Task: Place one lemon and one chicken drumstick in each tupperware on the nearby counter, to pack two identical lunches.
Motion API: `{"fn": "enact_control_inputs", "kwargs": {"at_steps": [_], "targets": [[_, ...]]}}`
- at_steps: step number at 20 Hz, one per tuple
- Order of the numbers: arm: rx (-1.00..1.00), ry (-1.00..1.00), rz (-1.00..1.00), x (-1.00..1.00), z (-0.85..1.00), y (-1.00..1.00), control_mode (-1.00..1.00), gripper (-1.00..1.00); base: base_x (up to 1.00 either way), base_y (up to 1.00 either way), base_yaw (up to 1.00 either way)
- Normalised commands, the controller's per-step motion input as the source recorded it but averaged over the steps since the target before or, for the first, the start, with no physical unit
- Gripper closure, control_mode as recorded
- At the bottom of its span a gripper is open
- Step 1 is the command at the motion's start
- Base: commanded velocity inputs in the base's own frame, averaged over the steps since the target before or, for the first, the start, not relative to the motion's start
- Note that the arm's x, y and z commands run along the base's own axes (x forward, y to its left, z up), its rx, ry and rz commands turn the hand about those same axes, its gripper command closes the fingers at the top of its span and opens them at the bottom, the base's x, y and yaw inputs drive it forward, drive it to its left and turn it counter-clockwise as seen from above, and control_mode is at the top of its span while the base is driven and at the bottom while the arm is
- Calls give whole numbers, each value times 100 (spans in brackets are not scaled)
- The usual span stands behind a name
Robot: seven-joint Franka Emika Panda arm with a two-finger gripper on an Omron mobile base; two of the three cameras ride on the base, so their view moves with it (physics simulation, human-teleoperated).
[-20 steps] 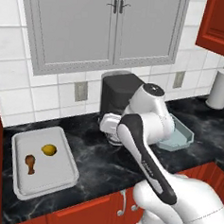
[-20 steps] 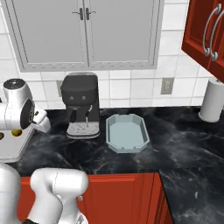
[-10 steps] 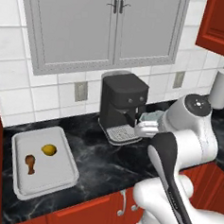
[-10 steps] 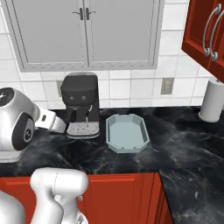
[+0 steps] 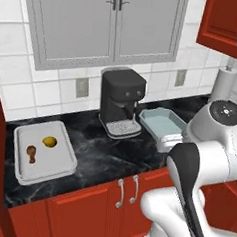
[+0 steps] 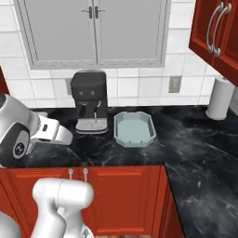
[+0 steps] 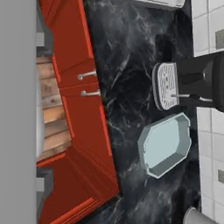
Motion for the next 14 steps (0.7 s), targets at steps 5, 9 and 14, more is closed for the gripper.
{"fn": "enact_control_inputs", "kwargs": {"at_steps": [5,9,14], "targets": [[0,0,0,0,0,0,100,-100,-100,0,16],[0,0,0,0,0,0,100,-100,-100,0,17],[0,0,0,0,0,0,100,-100,-100,7,19]]}}
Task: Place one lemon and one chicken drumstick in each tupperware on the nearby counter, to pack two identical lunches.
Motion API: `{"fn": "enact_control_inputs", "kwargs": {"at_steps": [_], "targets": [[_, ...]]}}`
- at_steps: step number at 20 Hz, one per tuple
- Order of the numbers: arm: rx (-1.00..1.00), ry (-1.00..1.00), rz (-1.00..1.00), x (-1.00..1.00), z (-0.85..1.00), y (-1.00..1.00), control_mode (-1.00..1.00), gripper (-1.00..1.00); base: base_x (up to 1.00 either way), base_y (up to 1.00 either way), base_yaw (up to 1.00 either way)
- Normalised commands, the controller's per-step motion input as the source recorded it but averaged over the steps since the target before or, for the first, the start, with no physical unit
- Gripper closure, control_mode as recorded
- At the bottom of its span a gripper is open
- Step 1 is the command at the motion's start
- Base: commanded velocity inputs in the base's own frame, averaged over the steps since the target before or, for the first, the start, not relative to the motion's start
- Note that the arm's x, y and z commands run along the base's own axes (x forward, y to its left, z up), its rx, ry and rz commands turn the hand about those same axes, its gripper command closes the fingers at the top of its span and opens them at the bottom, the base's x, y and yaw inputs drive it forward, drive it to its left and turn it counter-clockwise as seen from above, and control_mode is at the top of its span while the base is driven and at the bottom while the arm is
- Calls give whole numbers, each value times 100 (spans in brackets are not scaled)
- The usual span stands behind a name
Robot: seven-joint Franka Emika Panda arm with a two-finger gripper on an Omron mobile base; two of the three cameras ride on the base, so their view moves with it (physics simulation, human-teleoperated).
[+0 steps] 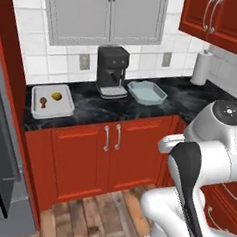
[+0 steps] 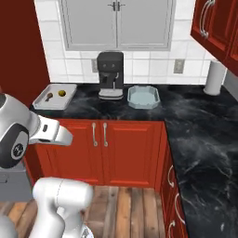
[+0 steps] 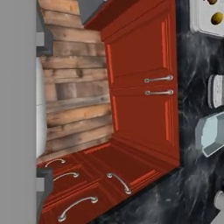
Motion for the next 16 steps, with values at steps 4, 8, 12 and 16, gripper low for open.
{"fn": "enact_control_inputs", "kwargs": {"at_steps": [4,8,12,16], "targets": [[0,0,0,0,0,0,100,-100,-100,44,24],[0,0,0,0,0,0,100,-100,-100,100,17],[0,0,0,0,0,0,100,-100,-95,100,13],[0,0,0,0,0,0,100,-100,-66,100,6]]}}
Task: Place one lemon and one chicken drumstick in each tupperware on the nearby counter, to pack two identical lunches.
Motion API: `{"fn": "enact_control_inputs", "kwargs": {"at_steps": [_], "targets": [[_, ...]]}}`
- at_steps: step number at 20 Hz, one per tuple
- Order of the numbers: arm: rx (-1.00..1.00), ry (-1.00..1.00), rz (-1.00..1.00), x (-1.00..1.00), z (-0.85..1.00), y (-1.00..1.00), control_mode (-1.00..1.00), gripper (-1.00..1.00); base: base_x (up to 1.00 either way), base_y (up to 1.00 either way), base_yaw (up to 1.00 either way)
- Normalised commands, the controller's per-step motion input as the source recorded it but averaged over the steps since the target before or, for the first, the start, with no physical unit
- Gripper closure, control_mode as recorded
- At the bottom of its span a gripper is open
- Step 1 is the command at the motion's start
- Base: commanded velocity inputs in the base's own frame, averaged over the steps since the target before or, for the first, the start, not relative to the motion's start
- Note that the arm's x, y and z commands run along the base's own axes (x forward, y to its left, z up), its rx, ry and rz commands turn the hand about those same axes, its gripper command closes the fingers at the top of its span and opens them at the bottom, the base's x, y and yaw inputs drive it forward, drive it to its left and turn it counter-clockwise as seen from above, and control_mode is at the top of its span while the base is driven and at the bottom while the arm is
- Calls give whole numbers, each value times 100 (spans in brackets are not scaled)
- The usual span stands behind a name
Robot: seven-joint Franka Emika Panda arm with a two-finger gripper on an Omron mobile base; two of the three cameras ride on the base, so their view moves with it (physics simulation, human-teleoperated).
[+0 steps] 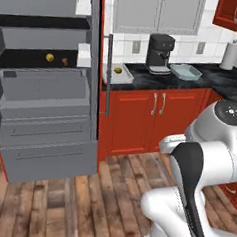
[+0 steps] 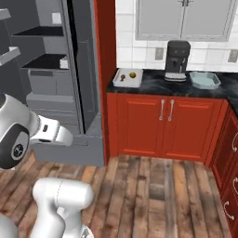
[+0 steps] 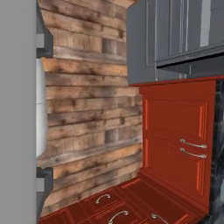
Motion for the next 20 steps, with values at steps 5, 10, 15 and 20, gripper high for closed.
{"fn": "enact_control_inputs", "kwargs": {"at_steps": [5,10,15,20], "targets": [[0,0,0,0,0,0,100,-100,8,100,0],[0,0,0,0,0,0,100,-100,77,100,0],[0,0,0,0,0,0,100,-100,100,100,0],[0,0,0,0,0,0,100,-100,66,48,0]]}}
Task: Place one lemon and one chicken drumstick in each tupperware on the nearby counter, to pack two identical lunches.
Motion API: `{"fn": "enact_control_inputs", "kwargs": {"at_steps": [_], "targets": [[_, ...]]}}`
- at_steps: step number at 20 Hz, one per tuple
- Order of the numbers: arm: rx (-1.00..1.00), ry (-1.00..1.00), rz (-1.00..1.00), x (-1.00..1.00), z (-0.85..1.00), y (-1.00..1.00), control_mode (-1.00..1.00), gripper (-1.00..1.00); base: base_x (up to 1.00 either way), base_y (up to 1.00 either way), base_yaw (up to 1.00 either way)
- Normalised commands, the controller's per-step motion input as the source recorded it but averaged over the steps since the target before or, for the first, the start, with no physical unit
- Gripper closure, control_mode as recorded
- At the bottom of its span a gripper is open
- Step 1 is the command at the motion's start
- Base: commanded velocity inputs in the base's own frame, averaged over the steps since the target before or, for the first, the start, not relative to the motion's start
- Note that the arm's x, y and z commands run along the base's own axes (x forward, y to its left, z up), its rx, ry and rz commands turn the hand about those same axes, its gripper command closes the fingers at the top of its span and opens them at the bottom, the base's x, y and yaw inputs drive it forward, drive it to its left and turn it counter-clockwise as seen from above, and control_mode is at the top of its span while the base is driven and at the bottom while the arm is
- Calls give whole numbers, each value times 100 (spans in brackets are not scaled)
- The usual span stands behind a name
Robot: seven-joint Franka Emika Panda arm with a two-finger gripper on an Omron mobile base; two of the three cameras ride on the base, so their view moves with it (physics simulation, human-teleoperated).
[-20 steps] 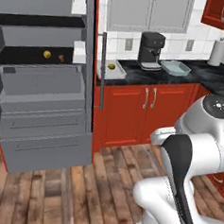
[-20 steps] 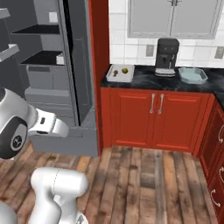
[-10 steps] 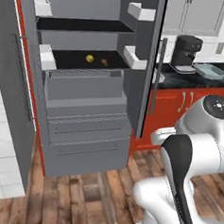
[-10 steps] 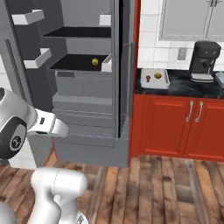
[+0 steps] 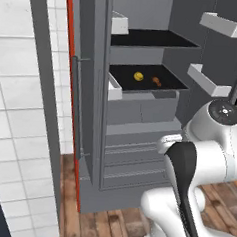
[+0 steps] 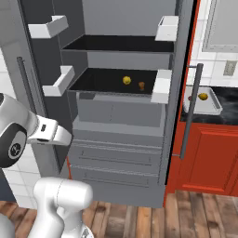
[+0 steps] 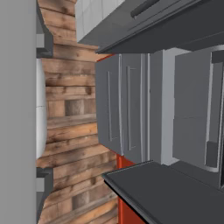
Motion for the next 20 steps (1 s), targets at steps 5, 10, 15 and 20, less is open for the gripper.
{"fn": "enact_control_inputs", "kwargs": {"at_steps": [5,10,15,20], "targets": [[0,0,0,0,0,0,100,-100,2,-87,0],[0,0,0,0,0,0,100,-100,11,-72,1],[0,0,0,0,0,0,100,-100,51,7,2],[0,0,0,0,0,0,100,-100,51,39,0]]}}
